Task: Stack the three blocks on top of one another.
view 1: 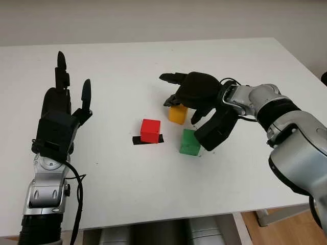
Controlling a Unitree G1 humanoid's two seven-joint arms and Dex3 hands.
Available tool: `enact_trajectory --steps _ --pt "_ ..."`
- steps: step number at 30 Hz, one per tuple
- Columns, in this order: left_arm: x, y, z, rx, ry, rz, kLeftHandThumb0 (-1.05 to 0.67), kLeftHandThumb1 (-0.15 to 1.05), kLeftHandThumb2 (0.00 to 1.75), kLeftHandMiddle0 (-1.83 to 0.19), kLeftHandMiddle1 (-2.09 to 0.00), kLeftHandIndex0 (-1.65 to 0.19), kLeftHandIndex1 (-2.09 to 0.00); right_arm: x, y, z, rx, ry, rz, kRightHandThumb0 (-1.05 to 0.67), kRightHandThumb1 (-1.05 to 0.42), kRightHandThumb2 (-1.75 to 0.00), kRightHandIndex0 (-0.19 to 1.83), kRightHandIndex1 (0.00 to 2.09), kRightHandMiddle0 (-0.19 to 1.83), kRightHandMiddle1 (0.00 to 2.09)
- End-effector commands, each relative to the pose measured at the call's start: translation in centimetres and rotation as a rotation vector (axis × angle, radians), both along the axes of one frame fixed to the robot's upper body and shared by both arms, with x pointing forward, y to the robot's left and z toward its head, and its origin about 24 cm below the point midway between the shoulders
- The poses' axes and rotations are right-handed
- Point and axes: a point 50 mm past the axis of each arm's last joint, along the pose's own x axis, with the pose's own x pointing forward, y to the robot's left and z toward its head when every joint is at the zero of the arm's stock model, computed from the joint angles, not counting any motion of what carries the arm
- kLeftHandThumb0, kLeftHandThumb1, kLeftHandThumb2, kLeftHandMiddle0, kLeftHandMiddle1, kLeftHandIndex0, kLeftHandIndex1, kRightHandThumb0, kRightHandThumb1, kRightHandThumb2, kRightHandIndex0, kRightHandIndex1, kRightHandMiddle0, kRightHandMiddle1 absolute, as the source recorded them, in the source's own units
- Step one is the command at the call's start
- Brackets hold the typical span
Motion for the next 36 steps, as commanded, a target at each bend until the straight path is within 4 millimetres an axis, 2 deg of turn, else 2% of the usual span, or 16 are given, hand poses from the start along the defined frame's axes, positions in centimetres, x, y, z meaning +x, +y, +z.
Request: enact_trajectory --steps 1,7,8,9,10,12,29,33,36 --pt "-0.2 -0.1 0.1 0.012 -0.013 -0.004 -0.78 1.05 0.69 0.16 -0.05 0.15 -0.05 0.0 -0.1 0.0 0.028 -0.001 -0.014 -0.50 -0.84 -0.06 0.06 0.07 0.66 0.12" --pt "-0.2 -0.1 0.1 0.012 -0.010 -0.004 -0.79 1.05 0.69 0.16 -0.05 0.14 -0.06 -0.1 -0.1 0.2 0.073 -0.068 0.033 -0.45 -0.86 -0.06 0.24 0.11 0.92 0.29" --pt "-0.2 -0.1 0.1 0.013 -0.010 -0.005 -0.79 1.05 0.69 0.16 -0.05 0.14 -0.06 -0.1 -0.1 0.2 0.066 -0.075 0.034 -0.45 -0.87 -0.06 0.26 0.10 0.92 0.36" --pt "-0.2 -0.1 0.1 0.011 -0.009 -0.007 -0.79 1.05 0.69 0.16 -0.05 0.14 -0.06 -0.1 -0.2 0.2 0.061 -0.080 0.032 -0.43 -0.89 -0.06 0.28 0.07 0.83 0.58" --pt "-0.2 -0.1 0.1 0.011 -0.008 -0.008 -0.79 1.05 0.69 0.16 -0.05 0.14 -0.06 0.0 -0.2 0.3 0.060 -0.081 0.030 -0.43 -0.89 -0.05 0.29 0.07 0.78 0.71" --pt "-0.2 -0.1 0.0 0.011 -0.007 -0.012 -0.79 1.05 0.69 0.16 -0.05 0.14 -0.06 0.0 -0.3 0.3 0.057 -0.086 0.027 -0.42 -0.89 -0.05 0.32 0.07 0.72 0.83" --pt "-0.1 -0.2 0.0 0.025 -0.003 -0.015 -0.77 1.05 0.68 0.15 -0.06 0.14 -0.06 0.2 -0.9 1.0 0.068 -0.109 -0.005 -0.39 -0.88 -0.05 0.36 0.06 0.68 0.93" --pt "-0.2 -0.3 0.0 0.017 -0.007 -0.020 -0.77 1.05 0.68 0.16 -0.05 0.14 -0.05 0.5 -1.1 1.7 0.120 -0.092 -0.052 -0.40 -0.89 -0.06 0.34 0.05 0.64 1.00" --pt "-0.2 -0.3 0.0 0.019 -0.004 -0.019 -0.77 1.05 0.68 0.16 -0.05 0.15 -0.05 0.7 -1.2 2.5 0.231 -0.047 -0.105 -0.39 -0.90 -0.06 0.33 0.05 0.61 1.03"
